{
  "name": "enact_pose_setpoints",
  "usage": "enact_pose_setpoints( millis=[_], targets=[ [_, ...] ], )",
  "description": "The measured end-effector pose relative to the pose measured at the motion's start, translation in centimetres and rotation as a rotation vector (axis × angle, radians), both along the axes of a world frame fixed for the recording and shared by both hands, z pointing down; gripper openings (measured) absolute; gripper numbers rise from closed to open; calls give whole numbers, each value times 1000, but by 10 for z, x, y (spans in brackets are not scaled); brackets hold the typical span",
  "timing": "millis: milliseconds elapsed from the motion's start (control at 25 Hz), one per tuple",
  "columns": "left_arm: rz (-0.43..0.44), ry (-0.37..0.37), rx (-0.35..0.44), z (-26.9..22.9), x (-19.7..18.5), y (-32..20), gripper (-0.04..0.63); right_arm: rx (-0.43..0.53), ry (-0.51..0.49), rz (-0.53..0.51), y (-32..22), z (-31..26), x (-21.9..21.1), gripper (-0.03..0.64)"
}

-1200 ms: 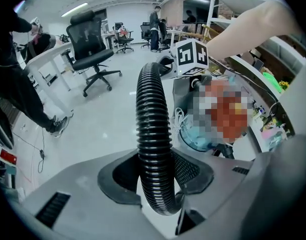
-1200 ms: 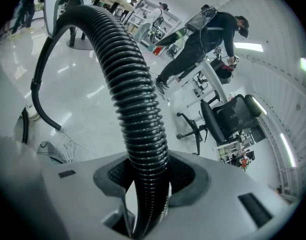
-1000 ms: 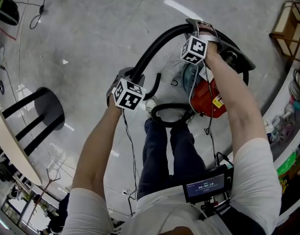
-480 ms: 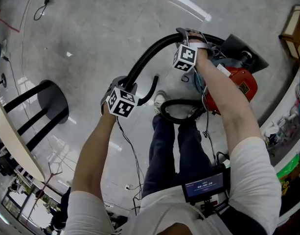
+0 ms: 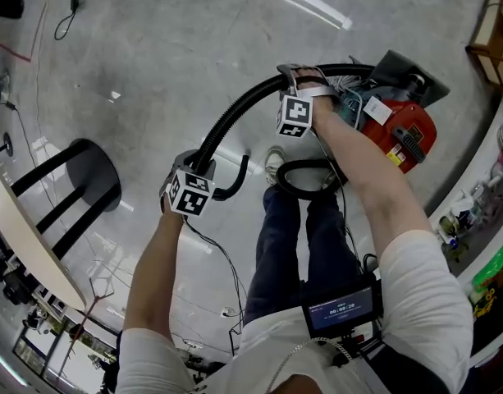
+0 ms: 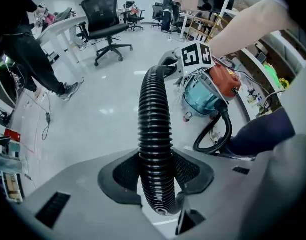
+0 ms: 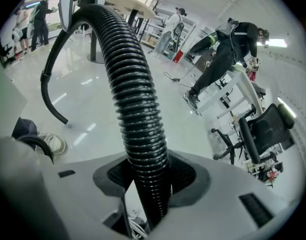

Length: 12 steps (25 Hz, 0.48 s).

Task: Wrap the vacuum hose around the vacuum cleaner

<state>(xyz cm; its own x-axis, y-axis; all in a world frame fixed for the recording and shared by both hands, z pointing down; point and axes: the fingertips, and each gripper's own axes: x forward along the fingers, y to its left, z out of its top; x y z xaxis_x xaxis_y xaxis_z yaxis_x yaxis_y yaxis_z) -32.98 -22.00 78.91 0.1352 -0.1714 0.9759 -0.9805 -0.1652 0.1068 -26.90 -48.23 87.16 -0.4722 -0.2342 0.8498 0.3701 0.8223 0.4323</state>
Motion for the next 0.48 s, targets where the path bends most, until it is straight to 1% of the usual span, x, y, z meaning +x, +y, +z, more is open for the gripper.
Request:
enact_pose_setpoints(
  millis=[200, 480],
  targets=[
    [-5, -3, -6, -15, -13, 31, 166, -17, 0, -16, 34, -14, -8, 173],
    [10, 1, -5, -22, -13, 63, 166, -21, 35, -42, 66, -17, 1, 173]
  ],
)
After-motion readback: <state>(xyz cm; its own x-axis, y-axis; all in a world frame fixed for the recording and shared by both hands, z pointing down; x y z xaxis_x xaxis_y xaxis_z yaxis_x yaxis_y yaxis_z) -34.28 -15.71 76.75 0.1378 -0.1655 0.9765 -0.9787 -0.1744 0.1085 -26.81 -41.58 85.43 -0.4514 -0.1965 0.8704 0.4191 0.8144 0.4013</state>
